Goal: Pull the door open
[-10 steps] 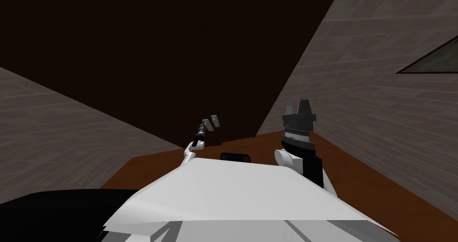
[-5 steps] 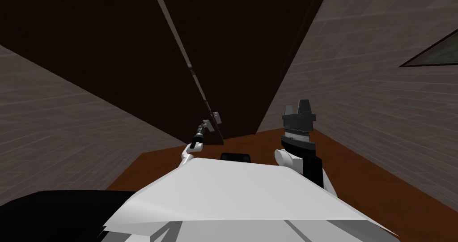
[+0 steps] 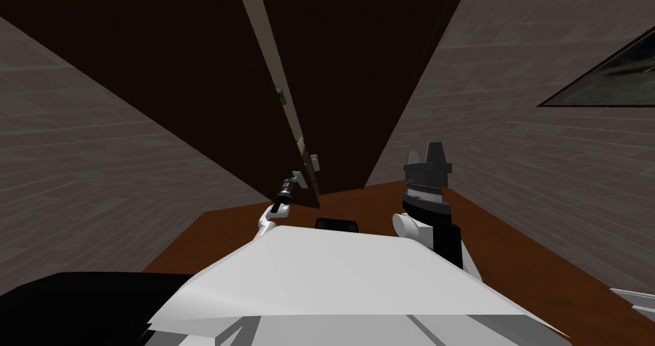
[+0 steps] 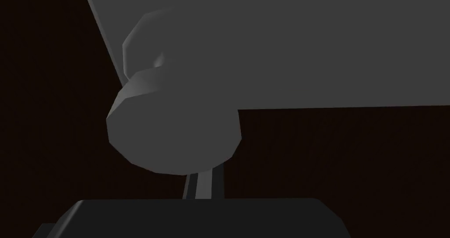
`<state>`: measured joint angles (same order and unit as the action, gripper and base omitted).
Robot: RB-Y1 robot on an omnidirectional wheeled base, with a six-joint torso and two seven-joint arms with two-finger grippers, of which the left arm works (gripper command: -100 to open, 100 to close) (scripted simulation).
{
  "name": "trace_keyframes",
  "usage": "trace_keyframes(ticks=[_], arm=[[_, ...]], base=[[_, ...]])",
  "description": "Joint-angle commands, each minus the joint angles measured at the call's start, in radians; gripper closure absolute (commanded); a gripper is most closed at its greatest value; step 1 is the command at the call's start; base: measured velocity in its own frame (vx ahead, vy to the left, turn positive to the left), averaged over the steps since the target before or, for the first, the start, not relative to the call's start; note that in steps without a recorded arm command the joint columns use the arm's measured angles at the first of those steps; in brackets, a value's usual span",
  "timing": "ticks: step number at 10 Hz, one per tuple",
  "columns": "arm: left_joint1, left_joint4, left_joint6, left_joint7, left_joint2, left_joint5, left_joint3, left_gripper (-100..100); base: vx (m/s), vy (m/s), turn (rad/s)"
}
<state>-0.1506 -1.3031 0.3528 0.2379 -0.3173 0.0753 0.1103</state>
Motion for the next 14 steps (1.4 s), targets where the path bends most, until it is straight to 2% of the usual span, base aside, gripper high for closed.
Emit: trace_keyframes(ticks=[1, 3, 7, 11, 12, 14], arm=[[-0.015, -0.027, 0.003, 0.013, -0.003, -0.003, -0.033, -100], [-0.018, -0.034, 0.004, 0.017, -0.005, -0.004, -0.040, -100], [-0.038, -0.074, 0.012, 0.040, -0.018, -0.008, -0.085, -100], [-0.026, -0.057, 0.016, 0.032, -0.013, -0.008, -0.075, -100], [-0.026, -0.057, 0.016, 0.032, -0.013, -0.008, -0.075, 100], [-0.026, -0.057, 0.016, 0.032, -0.013, -0.008, -0.075, 100]], base=[[-0.184, 0.045, -0.061], [-0.087, 0.031, -0.032], [-0.151, 0.000, -0.081], [0.045, 0.040, -0.018], [-0.009, -0.004, 0.007], [-0.012, -0.010, 0.005]])
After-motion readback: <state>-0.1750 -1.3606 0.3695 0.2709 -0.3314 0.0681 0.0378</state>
